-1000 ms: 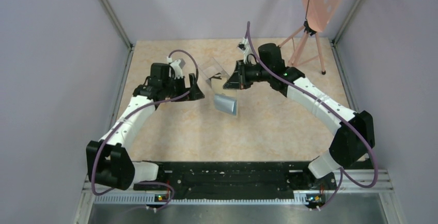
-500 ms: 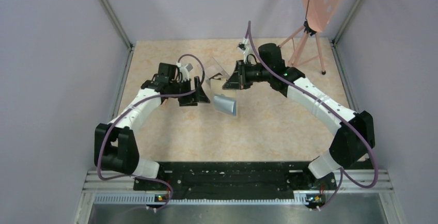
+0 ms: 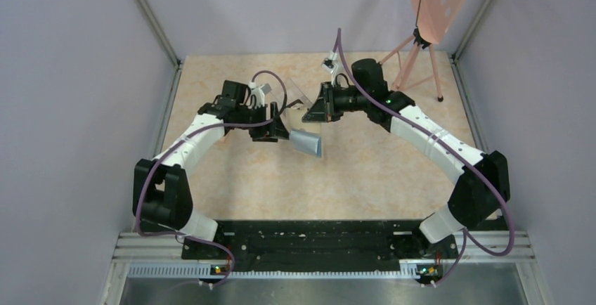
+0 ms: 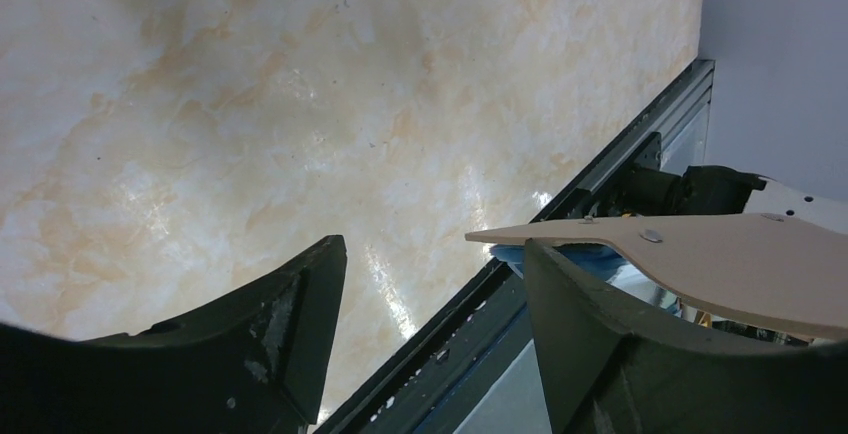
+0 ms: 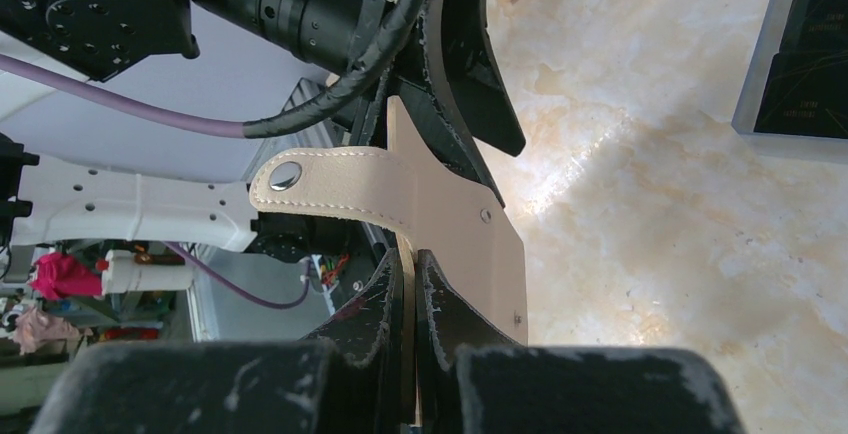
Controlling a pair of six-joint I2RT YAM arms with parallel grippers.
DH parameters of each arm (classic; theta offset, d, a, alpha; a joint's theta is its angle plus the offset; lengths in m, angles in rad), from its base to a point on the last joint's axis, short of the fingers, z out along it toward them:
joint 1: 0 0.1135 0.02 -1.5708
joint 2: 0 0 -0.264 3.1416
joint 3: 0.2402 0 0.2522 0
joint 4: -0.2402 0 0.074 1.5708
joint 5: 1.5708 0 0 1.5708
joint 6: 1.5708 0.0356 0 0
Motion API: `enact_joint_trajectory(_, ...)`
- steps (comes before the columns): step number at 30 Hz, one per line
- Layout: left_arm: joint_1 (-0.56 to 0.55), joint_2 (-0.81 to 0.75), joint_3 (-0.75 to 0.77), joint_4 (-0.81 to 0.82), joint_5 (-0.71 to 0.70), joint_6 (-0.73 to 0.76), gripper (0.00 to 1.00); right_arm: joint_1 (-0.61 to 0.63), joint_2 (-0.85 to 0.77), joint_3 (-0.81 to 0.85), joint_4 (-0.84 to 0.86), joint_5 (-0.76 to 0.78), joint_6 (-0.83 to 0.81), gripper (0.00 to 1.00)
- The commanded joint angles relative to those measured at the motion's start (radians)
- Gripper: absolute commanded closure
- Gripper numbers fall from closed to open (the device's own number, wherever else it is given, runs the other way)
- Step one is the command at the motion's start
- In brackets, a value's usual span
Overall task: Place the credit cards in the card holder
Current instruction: Open the card holder at the center of the board.
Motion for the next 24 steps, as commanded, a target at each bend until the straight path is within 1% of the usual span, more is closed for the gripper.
enact_joint_trajectory(1,-0.002,-0.026,0.054,-0.038,0.043,0.039,0.31,-0.007,0.002,0.002,0.011,-0.008,0.004,1.0)
enact_joint_trajectory(6,-0.003,-0.036,0.06,-0.063,0.073,0.051,0.35,-0.008,0.003,-0.006,0.008,-0.003,0.002,1.0)
enact_joint_trajectory(10,-0.003,-0.052,0.059,-0.073,0.101,0.057,0.37,-0.008,0.004,-0.013,0.003,0.004,0.0,1.0)
enact_joint_trajectory(18,-0.003,-0.102,0.035,-0.043,0.19,0.069,0.36,-0.007,0.001,-0.01,-0.018,-0.008,0.004,1.0)
enact_joint_trajectory(21,-0.003,-0.119,0.016,0.003,0.231,0.049,0.34,-0.007,-0.001,-0.015,-0.012,-0.036,0.008,1.0)
enact_joint_trajectory(24,-0.003,-0.127,-0.012,0.089,0.269,0.004,0.31,-0.007,-0.003,-0.025,0.016,-0.078,0.03,1.0)
